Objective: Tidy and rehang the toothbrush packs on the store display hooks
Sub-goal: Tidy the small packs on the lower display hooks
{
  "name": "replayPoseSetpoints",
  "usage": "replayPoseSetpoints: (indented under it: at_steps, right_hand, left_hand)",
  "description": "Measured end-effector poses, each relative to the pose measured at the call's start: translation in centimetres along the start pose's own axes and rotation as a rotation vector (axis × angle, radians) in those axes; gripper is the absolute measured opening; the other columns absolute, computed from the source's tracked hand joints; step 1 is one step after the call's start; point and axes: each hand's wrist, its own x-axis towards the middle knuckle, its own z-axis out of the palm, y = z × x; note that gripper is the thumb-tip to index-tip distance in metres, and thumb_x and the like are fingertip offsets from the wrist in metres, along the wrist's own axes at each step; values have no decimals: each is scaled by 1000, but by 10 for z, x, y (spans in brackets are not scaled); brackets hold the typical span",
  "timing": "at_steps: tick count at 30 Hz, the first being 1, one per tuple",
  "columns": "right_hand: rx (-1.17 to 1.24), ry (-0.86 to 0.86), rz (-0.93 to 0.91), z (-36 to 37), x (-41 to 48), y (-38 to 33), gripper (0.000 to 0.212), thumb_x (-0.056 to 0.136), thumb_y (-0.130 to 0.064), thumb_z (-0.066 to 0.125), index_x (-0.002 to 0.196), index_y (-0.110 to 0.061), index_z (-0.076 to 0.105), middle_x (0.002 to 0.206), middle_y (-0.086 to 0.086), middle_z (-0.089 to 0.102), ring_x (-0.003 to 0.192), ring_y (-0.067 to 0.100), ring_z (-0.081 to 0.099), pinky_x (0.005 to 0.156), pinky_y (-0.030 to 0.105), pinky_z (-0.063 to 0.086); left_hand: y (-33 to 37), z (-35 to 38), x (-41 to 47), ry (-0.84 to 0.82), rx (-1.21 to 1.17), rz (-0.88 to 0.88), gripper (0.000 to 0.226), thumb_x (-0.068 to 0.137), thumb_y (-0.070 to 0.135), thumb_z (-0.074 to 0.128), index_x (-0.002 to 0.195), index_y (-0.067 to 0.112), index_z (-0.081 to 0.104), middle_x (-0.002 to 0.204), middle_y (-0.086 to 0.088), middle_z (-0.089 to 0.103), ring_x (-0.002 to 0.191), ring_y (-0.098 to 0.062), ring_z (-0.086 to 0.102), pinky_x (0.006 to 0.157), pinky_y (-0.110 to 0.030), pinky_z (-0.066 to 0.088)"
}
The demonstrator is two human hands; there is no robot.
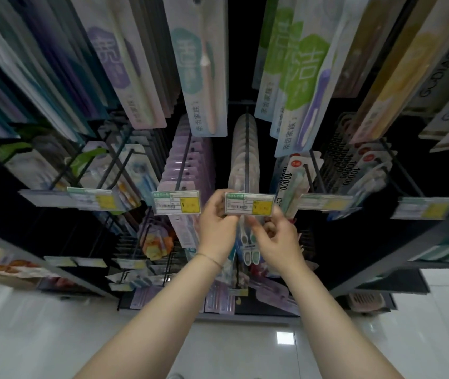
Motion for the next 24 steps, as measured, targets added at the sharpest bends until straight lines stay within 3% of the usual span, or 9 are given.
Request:
replayPoseSetpoints:
  at_steps: [4,9,13,17,18,21,24]
  right_hand:
    - [22,43,4,3,-2,5,23,92,-21,59,101,-41,53,51,-20,52,42,2,42,47,13,34]
    - [27,87,29,6,-1,11,24,93,-20,58,104,-41,54,52,-11,54,44,4,42,48,17,36]
    - [48,59,68,7,10,11,24,92,-17,58,102,-39,56,80,1,68,69,20,63,63,31,51]
    - [56,72,120,10,30,6,29,88,-8,59,89,-36,52,80,-8,62,69,-4,56,64,12,45]
    - [74,78,153,12,36,6,27,87,-11,61,88,-37,52,82,-10,61,72,-4,56,68,15,47]
    - [77,70,220,16,51,10,13,89,-29,62,84,-37,53,83,-5,63,79,12,60,76,40,51]
    - [1,47,209,14,53,12,19,87,-16,64,101,-27,57,98,-1,64,90,16,60,84,39,51]
  left_hand:
    - [2,3,-1,-18,-3,14,47,73,-24,45,76,21,60,68,18,65,69,3,58,70,-16,48]
    - [-1,4,2,7,11,24,40,79,-15,52,77,24,60,70,19,64,71,2,57,69,-21,48]
    - [-3,6,3,28,3,-7,35,79,-15,55,93,17,57,77,15,62,69,11,56,65,-10,46]
    - [-12,4,4,43,44,-50,37,84,-9,56,111,16,49,103,2,59,86,8,56,72,-4,43]
    - [-16,3,4,47,48,-58,36,86,-5,57,111,18,48,107,-2,58,92,2,56,76,-6,44]
    - [-28,-1,-1,36,84,-104,28,89,6,62,107,22,49,109,-5,62,99,-12,59,83,-19,47]
    - [-38,-5,-8,-9,156,-117,18,93,15,60,109,15,52,104,-7,64,95,-16,61,80,-21,50]
